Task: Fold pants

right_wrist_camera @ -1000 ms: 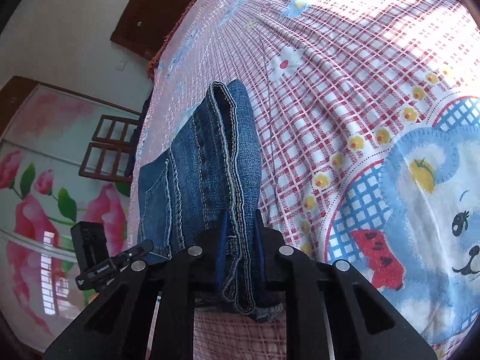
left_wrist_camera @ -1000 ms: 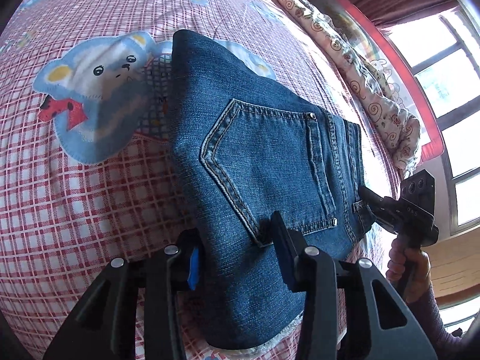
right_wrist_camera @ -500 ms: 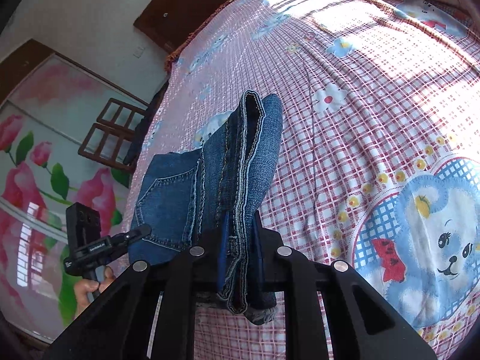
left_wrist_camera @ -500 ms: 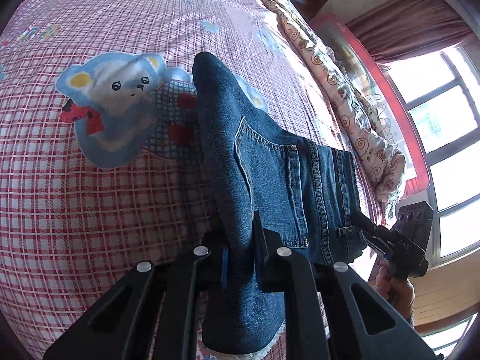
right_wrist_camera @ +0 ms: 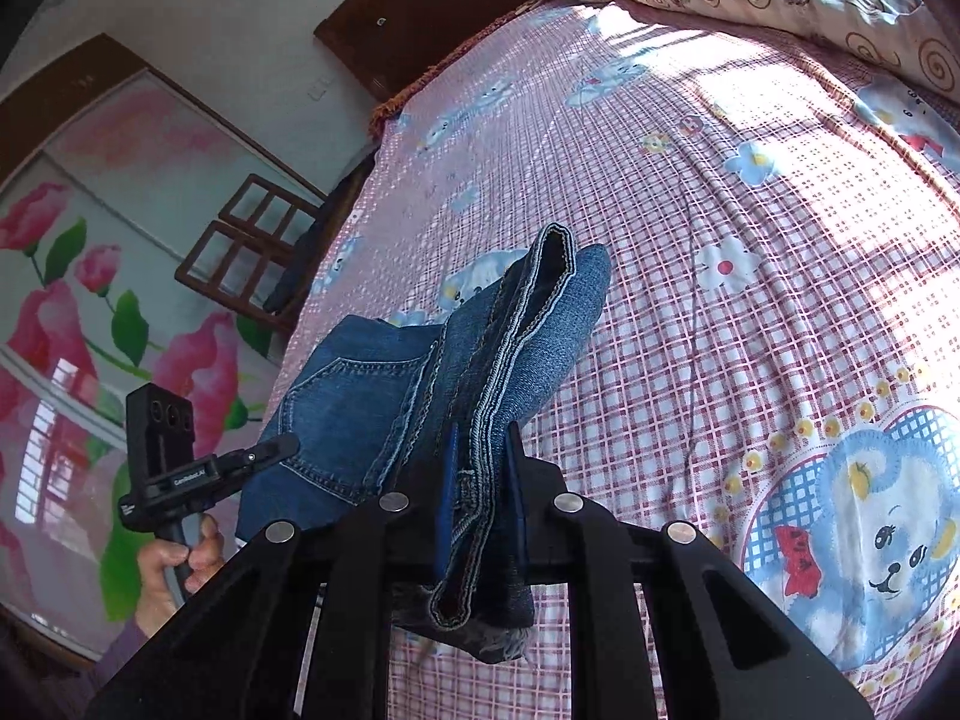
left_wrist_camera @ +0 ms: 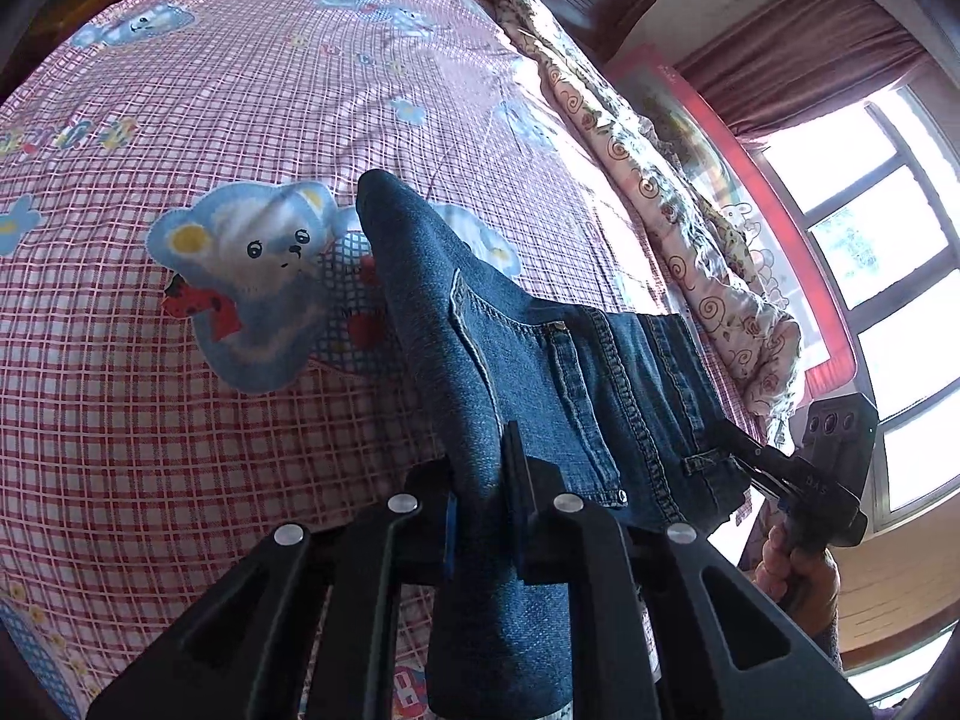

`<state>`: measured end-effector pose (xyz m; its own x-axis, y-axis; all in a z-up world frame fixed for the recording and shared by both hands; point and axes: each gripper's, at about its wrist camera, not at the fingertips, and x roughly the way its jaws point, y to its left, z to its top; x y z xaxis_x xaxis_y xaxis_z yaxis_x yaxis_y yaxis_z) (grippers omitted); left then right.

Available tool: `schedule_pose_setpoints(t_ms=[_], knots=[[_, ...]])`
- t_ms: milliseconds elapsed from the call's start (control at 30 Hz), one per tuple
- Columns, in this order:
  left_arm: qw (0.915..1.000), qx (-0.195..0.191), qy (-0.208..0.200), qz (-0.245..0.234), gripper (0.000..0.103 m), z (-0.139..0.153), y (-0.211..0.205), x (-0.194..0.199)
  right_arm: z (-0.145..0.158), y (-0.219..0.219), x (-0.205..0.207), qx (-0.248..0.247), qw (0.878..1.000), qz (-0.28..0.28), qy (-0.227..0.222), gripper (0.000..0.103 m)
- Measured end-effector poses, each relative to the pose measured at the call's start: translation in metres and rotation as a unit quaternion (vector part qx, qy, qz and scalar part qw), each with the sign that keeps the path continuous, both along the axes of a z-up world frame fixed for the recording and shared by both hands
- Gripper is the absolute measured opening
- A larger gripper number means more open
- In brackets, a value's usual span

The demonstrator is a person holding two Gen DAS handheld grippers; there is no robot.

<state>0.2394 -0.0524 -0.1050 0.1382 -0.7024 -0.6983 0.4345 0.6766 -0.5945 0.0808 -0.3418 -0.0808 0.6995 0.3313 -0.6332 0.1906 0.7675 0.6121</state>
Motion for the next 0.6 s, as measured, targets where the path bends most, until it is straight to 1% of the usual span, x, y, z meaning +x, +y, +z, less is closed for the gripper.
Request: schedule_pose_setpoints(t_ms=[200,333,467,600], knots=[[0.9998,0.0,-0.015,0.012,0.012,0.014,0.016,0.011,0.01,0.006,0.021,-0.008,1.0,0.014,-0.015,0.014],[0.9994,-0.005,-0.026,0.024,0.012,0.02,0.022,0.03,0.01,0.006,0.043,-0.016,1.0,0.017,-0.02,0.014],[0.9986,-0.001,-0.043,0.03,0.012,0.018,0.014,0.053,0.003,0.001,0.067,-0.028,0.999,0.014,-0.018,0.014],[0.9983,0.004,-0.044,0.038,0.012,0.002,0.004,0.07,-0.018,-0.007,0.087,-0.023,1.0,0.01,-0.002,0.014]])
